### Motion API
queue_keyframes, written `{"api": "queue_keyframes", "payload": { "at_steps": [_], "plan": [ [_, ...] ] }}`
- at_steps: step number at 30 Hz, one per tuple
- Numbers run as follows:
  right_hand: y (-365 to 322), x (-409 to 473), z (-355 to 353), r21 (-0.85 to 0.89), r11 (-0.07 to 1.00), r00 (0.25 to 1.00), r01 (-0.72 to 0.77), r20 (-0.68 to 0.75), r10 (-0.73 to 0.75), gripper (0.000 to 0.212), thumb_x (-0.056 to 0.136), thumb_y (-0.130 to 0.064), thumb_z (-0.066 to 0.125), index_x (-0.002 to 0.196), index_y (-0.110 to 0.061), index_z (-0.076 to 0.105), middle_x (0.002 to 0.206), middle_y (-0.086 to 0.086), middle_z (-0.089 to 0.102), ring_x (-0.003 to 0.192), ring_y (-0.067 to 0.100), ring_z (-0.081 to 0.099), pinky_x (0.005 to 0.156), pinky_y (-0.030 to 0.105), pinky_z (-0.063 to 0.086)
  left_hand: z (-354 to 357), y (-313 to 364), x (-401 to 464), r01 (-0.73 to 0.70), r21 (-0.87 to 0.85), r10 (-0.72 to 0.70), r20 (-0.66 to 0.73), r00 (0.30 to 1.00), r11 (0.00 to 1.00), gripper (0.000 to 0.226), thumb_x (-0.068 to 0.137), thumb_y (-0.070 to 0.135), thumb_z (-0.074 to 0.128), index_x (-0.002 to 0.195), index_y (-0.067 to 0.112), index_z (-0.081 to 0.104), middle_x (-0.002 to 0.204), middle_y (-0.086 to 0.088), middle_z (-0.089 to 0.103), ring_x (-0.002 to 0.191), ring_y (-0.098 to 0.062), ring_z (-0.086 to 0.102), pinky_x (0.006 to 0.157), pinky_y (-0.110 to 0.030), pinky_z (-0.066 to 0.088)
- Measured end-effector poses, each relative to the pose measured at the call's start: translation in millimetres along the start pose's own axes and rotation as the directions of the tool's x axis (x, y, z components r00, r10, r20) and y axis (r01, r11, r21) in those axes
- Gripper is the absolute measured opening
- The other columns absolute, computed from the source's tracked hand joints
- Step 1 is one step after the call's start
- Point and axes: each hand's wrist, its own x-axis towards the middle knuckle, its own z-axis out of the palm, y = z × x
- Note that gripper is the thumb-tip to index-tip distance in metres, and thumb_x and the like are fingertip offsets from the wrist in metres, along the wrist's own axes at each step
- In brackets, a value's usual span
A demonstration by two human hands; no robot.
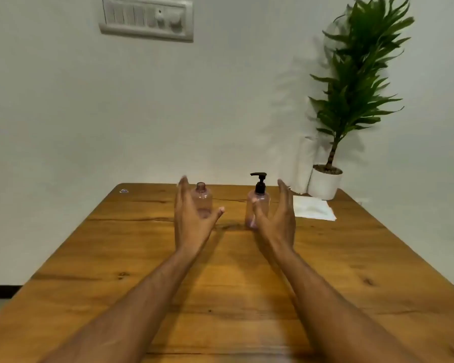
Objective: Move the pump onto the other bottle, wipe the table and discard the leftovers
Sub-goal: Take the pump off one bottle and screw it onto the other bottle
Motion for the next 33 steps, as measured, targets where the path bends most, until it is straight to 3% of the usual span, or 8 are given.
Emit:
{"api": "queue_keyframes", "payload": {
  "at_steps": [6, 9, 15, 20, 26, 28, 31, 33],
  "plan": [
    [25.1, -5.5, 22.4, 0.07, 0.983, 0.985, -0.171, 0.043, 0.168, 0.105, 0.085, -0.038, 0.086, 0.167, -0.028, 0.022, 0.168, 0.004, 0.037, 0.14, 0.028, 0.056, 0.103, 0.045, 0.057, 14.2, -38.2, 6.5, 0.243, -0.134, -0.235, 0.069, 0.969, 0.961, 0.128, 0.073, 0.018, 0.092, 0.166, 0.023, 0.004, 0.167, -0.009, 0.034, 0.15, -0.028, 0.038, 0.12, -0.045, 0.039],
    [25.9, 2.6, 20.1, 0.126, 0.968, 0.976, -0.218, 0.034, 0.215, 0.105, 0.083, -0.032, 0.09, 0.166, -0.026, 0.026, 0.161, 0.006, 0.049, 0.134, 0.026, 0.061, 0.099, 0.042, 0.059, 14.8, -47.2, 14.3, 0.254, -0.114, -0.244, 0.095, 0.965, 0.96, 0.118, 0.077, 0.01, 0.089, 0.166, 0.02, 0.012, 0.153, -0.009, 0.052, 0.133, -0.023, 0.056, 0.105, -0.034, 0.05],
    [20.5, -3.0, 12.2, 0.116, 0.957, 0.962, -0.264, 0.106, 0.253, 0.076, 0.081, -0.034, 0.091, 0.148, -0.021, 0.059, 0.138, 0.003, 0.069, 0.115, 0.015, 0.068, 0.085, 0.026, 0.058, 5.1, -49.8, 14.6, 0.269, -0.107, -0.245, 0.193, 0.95, 0.957, 0.11, 0.072, 0.016, 0.092, 0.16, 0.016, 0.026, 0.145, -0.012, 0.057, 0.12, -0.019, 0.06, 0.099, -0.034, 0.052],
    [19.8, -29.0, -8.5, 0.162, 0.945, 0.943, -0.283, 0.225, 0.243, 0.075, 0.078, -0.034, 0.093, 0.144, -0.018, 0.061, 0.134, 0.0, 0.07, 0.111, 0.011, 0.069, 0.089, 0.03, 0.063, -10.3, -47.4, -14.7, 0.225, -0.114, -0.185, 0.283, 0.941, 0.968, 0.124, 0.064, 0.023, 0.098, 0.16, 0.018, 0.02, 0.134, -0.007, 0.061, 0.117, -0.02, 0.061, 0.104, -0.037, 0.052],
    [14.9, -70.7, -45.0, 0.189, 0.946, 0.942, -0.264, 0.26, 0.211, 0.073, 0.077, -0.034, 0.094, 0.141, -0.02, 0.063, 0.128, -0.008, 0.069, 0.107, 0.004, 0.068, 0.088, 0.029, 0.063, -32.0, -34.8, -55.8, 0.213, -0.117, -0.156, 0.37, 0.916, 0.97, 0.14, 0.065, 0.018, 0.097, 0.164, 0.019, -0.002, 0.125, 0.004, 0.06, 0.114, -0.009, 0.055, 0.1, -0.019, 0.042],
    [13.8, -80.6, -53.7, 0.181, 0.953, 0.948, -0.241, 0.255, 0.191, 0.073, 0.076, -0.035, 0.093, 0.141, -0.021, 0.063, 0.131, -0.006, 0.07, 0.109, 0.006, 0.069, 0.088, 0.029, 0.063, -35.8, -35.3, -63.4, 0.226, -0.124, -0.166, 0.371, 0.914, 0.966, 0.141, 0.065, 0.02, 0.097, 0.164, 0.022, -0.003, 0.132, 0.001, 0.063, 0.117, -0.009, 0.054, 0.107, -0.026, 0.04],
    [8.8, -84.1, -57.3, 0.17, 0.957, 0.949, -0.236, 0.252, 0.19, 0.075, 0.078, -0.035, 0.092, 0.144, -0.021, 0.06, 0.133, -0.004, 0.069, 0.111, 0.009, 0.068, 0.086, 0.028, 0.063, -36.6, -37.8, -68.1, 0.214, -0.109, -0.165, 0.343, 0.925, 0.971, 0.145, 0.053, 0.048, 0.093, 0.162, 0.034, -0.001, 0.117, 0.024, 0.061, 0.124, -0.013, 0.058, 0.119, -0.055, 0.035],
    [5.7, -84.2, -56.4, 0.158, 0.96, 0.949, -0.23, 0.256, 0.185, 0.073, 0.079, -0.036, 0.091, 0.143, -0.022, 0.059, 0.131, -0.003, 0.069, 0.111, 0.009, 0.068, 0.082, 0.023, 0.061, -34.8, -39.4, -69.1, 0.175, -0.101, -0.133, 0.332, 0.934, 0.979, 0.143, 0.051, 0.053, 0.091, 0.162, 0.039, 0.0, 0.111, 0.03, 0.057, 0.127, -0.017, 0.058, 0.12, -0.056, 0.03]
  ]
}}
